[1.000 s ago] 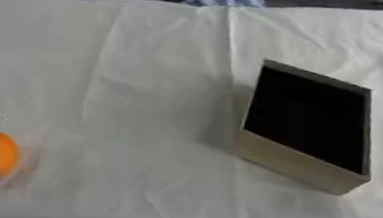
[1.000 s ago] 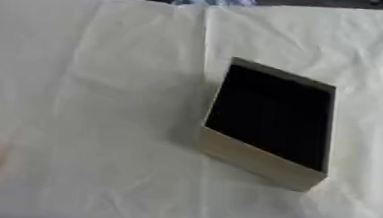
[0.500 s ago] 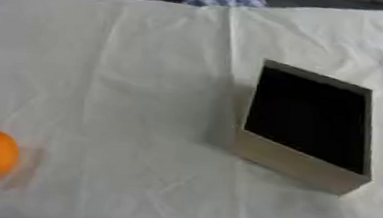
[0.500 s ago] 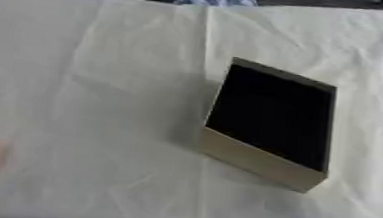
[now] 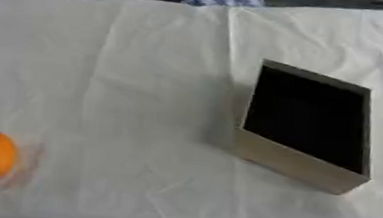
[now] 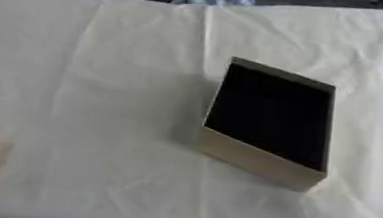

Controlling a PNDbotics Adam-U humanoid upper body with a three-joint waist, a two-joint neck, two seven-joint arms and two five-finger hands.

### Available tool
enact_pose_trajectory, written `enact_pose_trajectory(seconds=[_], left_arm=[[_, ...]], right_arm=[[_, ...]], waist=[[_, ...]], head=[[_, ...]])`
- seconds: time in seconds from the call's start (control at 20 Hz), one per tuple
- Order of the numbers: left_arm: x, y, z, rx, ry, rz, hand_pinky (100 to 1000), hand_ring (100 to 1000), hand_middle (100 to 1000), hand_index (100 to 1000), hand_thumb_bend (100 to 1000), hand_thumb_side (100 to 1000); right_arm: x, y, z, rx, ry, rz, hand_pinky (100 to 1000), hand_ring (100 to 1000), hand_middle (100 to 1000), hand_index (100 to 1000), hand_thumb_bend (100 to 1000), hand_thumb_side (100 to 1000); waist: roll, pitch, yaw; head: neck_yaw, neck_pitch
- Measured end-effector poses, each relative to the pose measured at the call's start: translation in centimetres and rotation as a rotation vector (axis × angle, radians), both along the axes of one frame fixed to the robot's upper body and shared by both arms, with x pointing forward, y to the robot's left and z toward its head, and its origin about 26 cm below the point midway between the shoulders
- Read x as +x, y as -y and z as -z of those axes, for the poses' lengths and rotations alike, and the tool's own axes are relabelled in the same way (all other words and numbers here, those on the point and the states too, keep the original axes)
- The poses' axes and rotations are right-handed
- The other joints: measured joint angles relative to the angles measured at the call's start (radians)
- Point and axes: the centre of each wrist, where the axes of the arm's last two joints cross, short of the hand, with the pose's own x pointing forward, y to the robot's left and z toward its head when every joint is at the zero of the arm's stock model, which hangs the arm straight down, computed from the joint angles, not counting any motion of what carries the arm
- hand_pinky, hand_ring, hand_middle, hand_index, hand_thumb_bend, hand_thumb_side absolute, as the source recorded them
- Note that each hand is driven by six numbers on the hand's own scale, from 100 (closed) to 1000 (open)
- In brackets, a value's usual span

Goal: Pick up objects on the table and place them in the box.

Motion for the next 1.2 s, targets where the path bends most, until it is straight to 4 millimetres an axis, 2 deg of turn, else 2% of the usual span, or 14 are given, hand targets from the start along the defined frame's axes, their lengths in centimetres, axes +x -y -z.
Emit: enact_pose_trajectory(seconds=[0.65,0.85,1.2], left_arm=[[-0.4,-0.17,0.76,0.082,-0.06,-0.078,820,918,881,870,493,154],[-0.4,-0.18,0.77,0.08,-0.063,-0.086,776,881,857,850,482,151],[-0.41,-0.17,0.86,0.121,0.002,-0.101,661,782,753,757,423,100]], right_arm=[[-0.06,0.07,0.25,0.005,-0.003,0.001,603,683,553,803,100,797],[-0.06,0.07,0.25,0.006,-0.003,0.001,603,682,552,803,100,797],[-0.06,0.12,0.32,0.017,-0.002,0.004,603,683,552,804,100,797]], waist=[[0.0,0.003,0.001],[0.0,0.005,0.001],[-0.001,0.006,0.0]], head=[[0.0,0.0],[0.002,0.0],[0.005,0.0]])
